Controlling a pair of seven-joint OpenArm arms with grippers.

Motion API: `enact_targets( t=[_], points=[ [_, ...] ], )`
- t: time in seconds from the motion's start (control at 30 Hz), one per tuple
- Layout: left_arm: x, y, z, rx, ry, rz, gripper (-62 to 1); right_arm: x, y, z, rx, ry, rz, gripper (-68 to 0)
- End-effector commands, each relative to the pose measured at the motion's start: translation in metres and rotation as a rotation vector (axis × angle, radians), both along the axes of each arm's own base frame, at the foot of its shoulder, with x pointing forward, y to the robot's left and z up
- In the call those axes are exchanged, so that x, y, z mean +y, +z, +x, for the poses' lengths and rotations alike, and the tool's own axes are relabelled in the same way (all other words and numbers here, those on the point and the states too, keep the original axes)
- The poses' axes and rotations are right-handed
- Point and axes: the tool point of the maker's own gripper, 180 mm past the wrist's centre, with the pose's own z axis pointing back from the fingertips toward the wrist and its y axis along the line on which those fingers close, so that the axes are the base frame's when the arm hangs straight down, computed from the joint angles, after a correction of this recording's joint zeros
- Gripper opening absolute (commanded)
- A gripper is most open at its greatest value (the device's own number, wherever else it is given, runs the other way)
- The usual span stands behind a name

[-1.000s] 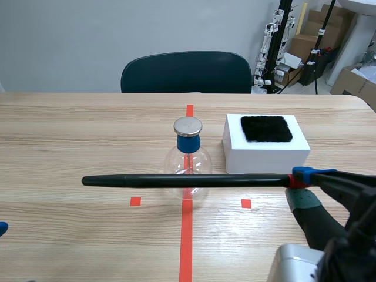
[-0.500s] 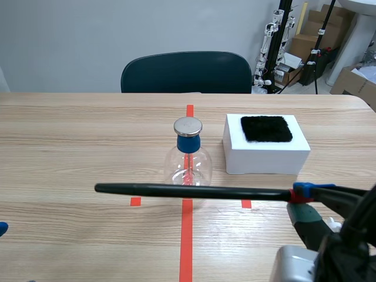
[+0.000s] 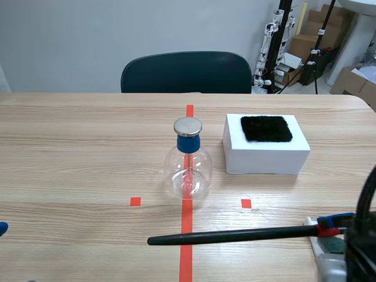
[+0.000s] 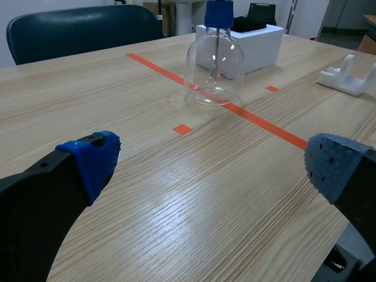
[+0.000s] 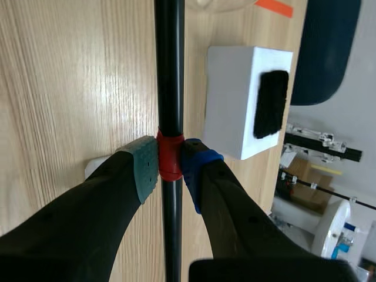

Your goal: Do the electroscope experiment. put the rod down on the box

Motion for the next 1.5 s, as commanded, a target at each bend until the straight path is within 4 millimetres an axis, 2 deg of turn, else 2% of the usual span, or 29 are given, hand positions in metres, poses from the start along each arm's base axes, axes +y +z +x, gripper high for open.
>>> enact_targets(
  t=[0.0, 0.2, 0.4, 0.6, 0.73, 1.2, 1.47],
  points=[
    [0.002, 0.012, 0.000, -0.046, 0.004, -0.036, 1.4, -0.001, 0.006, 0.011, -0.014, -0.010, 0.000, -67.5],
    [0.002, 0.012, 0.000, -0.046, 0.004, -0.036, 1.4, -0.009, 0.003, 0.025, 0.078, -0.063, 0.012, -67.5],
    [0.002, 0.012, 0.000, -0.046, 0.003, -0.036, 1.4, -0.017, -0.010, 0.025, 0.228, -0.062, 0.007, -67.6],
    [0.002, 0.012, 0.000, -0.046, 0.003, -0.036, 1.4, -0.030, -0.015, 0.046, 0.242, -0.123, 0.023, -67.6],
    [0.002, 0.012, 0.000, -0.046, 0.003, -0.036, 1.4, -0.032, -0.027, 0.053, 0.259, -0.134, 0.009, -67.6],
    [0.002, 0.012, 0.000, -0.046, 0.004, -0.036, 1.4, -0.034, -0.078, 0.055, 0.351, -0.127, -0.201, -67.6],
    [0.002, 0.012, 0.000, -0.046, 0.004, -0.036, 1.4, -0.033, -0.088, 0.053, 0.398, -0.079, -0.236, -67.6]
  ],
)
